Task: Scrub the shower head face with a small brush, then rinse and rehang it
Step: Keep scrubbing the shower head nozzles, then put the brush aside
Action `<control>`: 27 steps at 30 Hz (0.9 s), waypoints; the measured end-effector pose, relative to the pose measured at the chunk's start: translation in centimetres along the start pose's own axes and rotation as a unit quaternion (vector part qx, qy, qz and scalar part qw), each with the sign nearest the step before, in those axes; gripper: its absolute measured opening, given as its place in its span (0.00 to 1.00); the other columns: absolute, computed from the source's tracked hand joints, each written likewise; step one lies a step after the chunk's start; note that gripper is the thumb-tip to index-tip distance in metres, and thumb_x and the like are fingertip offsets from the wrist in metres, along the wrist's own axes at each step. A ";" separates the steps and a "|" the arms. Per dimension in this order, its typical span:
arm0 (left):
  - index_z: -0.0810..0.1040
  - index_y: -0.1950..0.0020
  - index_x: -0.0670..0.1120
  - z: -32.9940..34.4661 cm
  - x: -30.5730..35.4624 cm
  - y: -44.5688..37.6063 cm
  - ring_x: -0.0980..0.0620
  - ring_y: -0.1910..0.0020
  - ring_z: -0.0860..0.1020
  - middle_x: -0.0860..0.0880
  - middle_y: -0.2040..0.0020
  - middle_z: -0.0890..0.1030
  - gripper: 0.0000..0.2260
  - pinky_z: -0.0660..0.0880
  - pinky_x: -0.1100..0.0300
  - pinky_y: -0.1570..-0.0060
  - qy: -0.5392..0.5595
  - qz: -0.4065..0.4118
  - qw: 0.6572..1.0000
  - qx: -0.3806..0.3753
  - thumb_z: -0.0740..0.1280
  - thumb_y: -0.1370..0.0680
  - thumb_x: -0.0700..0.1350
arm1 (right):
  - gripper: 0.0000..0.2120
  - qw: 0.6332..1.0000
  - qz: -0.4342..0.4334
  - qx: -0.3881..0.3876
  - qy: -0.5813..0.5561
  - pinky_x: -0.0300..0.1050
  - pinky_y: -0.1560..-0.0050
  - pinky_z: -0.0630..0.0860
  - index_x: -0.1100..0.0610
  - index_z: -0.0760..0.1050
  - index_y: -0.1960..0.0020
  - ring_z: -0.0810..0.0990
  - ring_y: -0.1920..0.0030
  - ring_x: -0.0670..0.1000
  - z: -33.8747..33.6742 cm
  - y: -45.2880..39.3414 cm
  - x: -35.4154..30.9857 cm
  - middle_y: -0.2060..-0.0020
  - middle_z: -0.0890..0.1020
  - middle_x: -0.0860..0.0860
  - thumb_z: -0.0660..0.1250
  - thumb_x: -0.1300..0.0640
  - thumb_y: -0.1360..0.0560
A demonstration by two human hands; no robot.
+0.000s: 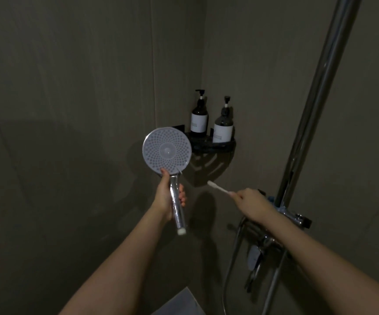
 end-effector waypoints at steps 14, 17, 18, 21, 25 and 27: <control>0.67 0.66 0.46 2.8 10.3 -4.7 0.56 0.82 0.67 0.51 0.79 0.68 0.14 0.65 0.67 0.80 -0.025 0.159 0.987 0.013 0.65 0.22 0.48 | 0.13 0.985 -0.025 0.142 -0.097 0.39 0.48 0.68 0.62 0.78 0.40 0.76 0.43 0.55 -4.2 -8.5 -5.4 0.43 0.77 0.57 0.60 0.63 0.21; 0.66 0.67 0.46 3.1 11.8 -6.8 0.56 0.83 0.66 0.51 0.81 0.67 0.15 0.64 0.67 0.81 -0.002 0.172 0.985 -0.013 0.65 0.22 0.48 | 0.13 0.981 -0.024 0.165 -0.096 0.38 0.51 0.68 0.62 0.78 0.40 0.76 0.47 0.52 -4.9 -10.6 -6.6 0.44 0.78 0.57 0.61 0.63 0.22; 0.66 0.67 0.45 3.1 12.2 -7.5 0.56 0.83 0.66 0.51 0.81 0.67 0.16 0.64 0.67 0.81 0.003 0.174 0.985 -0.024 0.65 0.22 0.48 | 0.13 0.980 -0.022 0.172 -0.096 0.37 0.53 0.67 0.62 0.78 0.41 0.76 0.51 0.50 -5.1 -11.3 -6.9 0.46 0.80 0.57 0.61 0.63 0.22; 0.66 0.67 0.45 3.1 13.6 -9.9 0.56 0.82 0.66 0.51 0.80 0.67 0.16 0.64 0.67 0.80 0.008 0.170 0.984 -0.049 0.65 0.23 0.49 | 0.13 0.978 -0.014 0.183 -0.094 0.35 0.57 0.67 0.62 0.78 0.41 0.75 0.54 0.48 -5.7 -13.8 -8.2 0.48 0.82 0.58 0.61 0.63 0.22; 0.67 0.68 0.45 3.1 15.0 -12.7 0.56 0.82 0.66 0.51 0.81 0.67 0.16 0.63 0.67 0.80 0.008 0.158 0.985 -0.074 0.66 0.23 0.49 | 0.12 0.976 0.004 0.191 -0.106 0.44 0.53 0.76 0.62 0.78 0.41 0.78 0.54 0.52 -7.0 -17.6 -10.5 0.49 0.82 0.59 0.62 0.62 0.22; 0.67 0.68 0.46 3.0 15.4 -13.6 0.56 0.82 0.66 0.51 0.81 0.67 0.16 0.63 0.66 0.80 0.004 0.154 0.985 -0.079 0.66 0.23 0.49 | 0.11 0.977 0.009 0.197 -0.084 0.40 0.57 0.70 0.64 0.79 0.43 0.77 0.55 0.52 -7.6 -19.2 -11.6 0.50 0.82 0.60 0.63 0.62 0.23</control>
Point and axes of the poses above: each hand's wrist, its own y-axis away from the middle knuckle, its own z-axis out of the palm, x = y × z, the point moved 7 cm from there along -y, towards the middle knuckle
